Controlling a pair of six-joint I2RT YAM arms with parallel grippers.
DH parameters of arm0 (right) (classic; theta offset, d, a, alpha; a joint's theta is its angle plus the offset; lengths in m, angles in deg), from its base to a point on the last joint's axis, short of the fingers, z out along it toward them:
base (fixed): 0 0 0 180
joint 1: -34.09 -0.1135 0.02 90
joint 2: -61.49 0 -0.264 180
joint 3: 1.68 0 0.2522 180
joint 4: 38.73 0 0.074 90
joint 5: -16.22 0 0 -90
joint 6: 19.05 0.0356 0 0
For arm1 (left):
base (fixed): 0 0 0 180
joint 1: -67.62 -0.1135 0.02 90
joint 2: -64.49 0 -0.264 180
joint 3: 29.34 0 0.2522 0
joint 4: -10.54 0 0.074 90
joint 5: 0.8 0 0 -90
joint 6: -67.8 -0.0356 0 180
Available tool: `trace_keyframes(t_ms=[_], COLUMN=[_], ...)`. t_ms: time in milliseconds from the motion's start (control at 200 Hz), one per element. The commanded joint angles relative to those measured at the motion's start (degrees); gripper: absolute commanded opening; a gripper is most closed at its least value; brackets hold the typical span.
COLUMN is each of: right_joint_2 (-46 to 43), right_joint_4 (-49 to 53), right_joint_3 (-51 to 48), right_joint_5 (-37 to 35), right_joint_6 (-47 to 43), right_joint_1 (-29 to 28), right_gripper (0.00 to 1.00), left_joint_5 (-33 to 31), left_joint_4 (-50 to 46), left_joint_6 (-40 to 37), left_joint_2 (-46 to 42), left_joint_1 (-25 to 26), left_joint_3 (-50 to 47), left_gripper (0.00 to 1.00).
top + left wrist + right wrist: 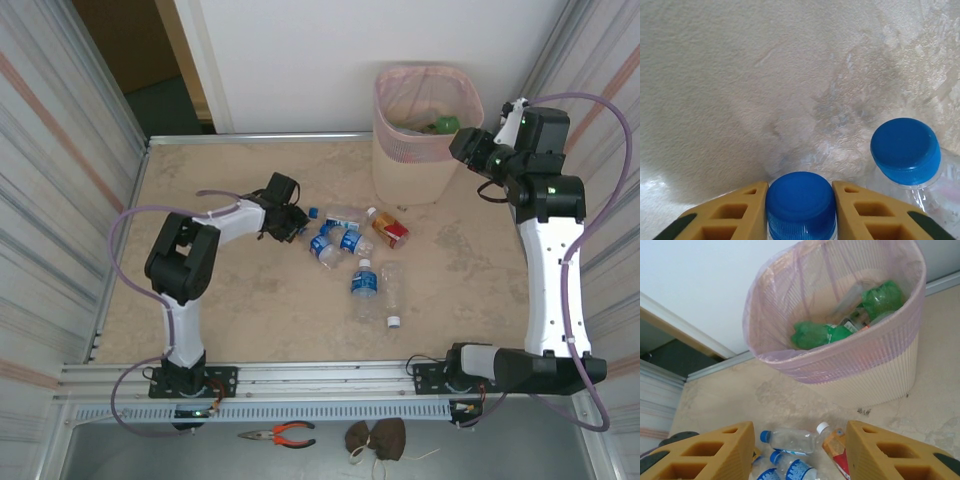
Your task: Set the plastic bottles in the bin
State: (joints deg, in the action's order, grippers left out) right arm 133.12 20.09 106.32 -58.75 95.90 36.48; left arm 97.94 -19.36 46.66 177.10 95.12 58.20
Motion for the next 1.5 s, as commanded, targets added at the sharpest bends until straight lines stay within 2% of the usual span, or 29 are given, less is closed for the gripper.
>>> trace_keyframes(t_ms=[0, 230, 331, 461, 696, 862, 1042, 1222, 1318, 1498], right_joint_2=[-2.55, -5.5, -7.37, -10.07, -16.75, -21.26, -22.12, -19.14, -16.36, -8.7], right_joint_4=[-0.2, 0.64, 0.15, -2.36, -13.03, -22.99, -30.42, -33.69, -35.11, -36.31], right_joint_3=[-0.76, -2.4, -4.39, -8.02, -18.61, -26.9, -31.79, -31.81, -30.37, -26.22], right_joint_5=[0.48, 1.15, 2.69, 6.36, 16.17, 17.1, 14.09, 11.84, 8.81, -1.12], right_joint_6=[0.25, 1.11, 1.11, 0.27, -2.62, -6.76, -8.99, -14.35, -15.27, -16.84], right_joint_1=[0.44, -0.59, -2.27, -5.18, -13.42, -23.04, -32.77, -41.75, -45.93, -52.89], right_gripper=[0.49, 0.49, 0.49, 0.49, 0.51, 0.54, 0.56, 0.63, 0.74, 0.8], left_joint_5=[-2.79, -4.5, -4.51, -4.23, 4.42, 14.81, 22.26, 27.77, 25.58, 24.6], left_joint_4=[-0.91, -0.86, 0.78, 3.69, 14.28, 20.26, 26.97, 29.97, 27.08, 26.12], left_joint_6=[-0.49, -5.01, -9.56, -19.08, -30.54, -37.22, -40.2, -42.17, -43.0, -43.55], left_joint_2=[-4.12, -13.72, -19.61, -28.19, -43.14, -50.08, -55.46, -58.2, -59.25, -59.36], left_joint_1=[-0.61, -0.69, -0.46, 0.48, 0.65, 0.65, 0.77, 0.87, 1.38, 1.75], left_joint_3=[-2.66, -7.88, -10.56, -13.44, -20.01, -21.15, -21.22, -20.1, -19.0, -18.36], left_gripper=[0.29, 0.28, 0.28, 0.28, 0.25, 0.25, 0.26, 0.23, 0.22, 0.21])
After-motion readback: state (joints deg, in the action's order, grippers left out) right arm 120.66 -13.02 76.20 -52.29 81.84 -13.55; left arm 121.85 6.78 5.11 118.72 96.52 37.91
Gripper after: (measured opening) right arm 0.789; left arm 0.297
